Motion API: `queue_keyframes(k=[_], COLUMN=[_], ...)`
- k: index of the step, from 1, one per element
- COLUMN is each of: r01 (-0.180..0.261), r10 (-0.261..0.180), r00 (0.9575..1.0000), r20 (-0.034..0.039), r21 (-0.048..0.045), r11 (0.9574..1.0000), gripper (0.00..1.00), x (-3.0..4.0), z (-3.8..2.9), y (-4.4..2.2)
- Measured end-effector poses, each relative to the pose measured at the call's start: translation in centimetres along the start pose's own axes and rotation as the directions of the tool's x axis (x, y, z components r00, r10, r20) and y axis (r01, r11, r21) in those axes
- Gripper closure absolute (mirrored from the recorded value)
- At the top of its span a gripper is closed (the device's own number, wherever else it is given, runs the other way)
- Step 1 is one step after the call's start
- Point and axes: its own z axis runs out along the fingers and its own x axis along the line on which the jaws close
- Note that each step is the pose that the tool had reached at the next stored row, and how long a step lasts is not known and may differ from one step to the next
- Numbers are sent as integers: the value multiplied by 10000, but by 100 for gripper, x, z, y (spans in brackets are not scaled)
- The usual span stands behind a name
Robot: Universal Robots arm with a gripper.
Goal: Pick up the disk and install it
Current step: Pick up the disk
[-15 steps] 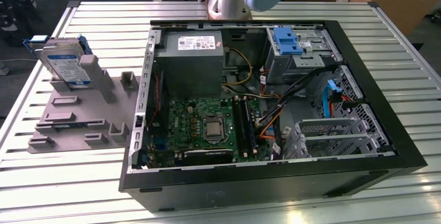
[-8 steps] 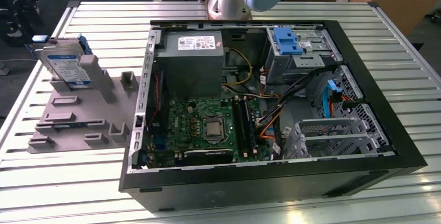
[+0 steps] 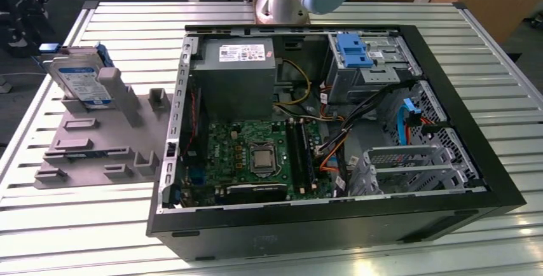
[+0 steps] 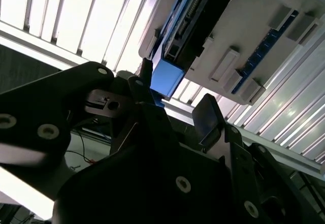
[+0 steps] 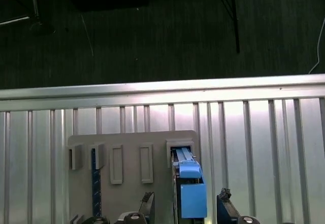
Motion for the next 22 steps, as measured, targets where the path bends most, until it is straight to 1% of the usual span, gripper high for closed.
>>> queue_keyframes(k=[6,22], r01=[5,5], r10=[-5,-5], r00=[10000,10000], r20=[0,3], r21=[0,0], r11=[10000,10000], gripper=[41,41], x=[-12,-18], z=[62,259], y=[11,21])
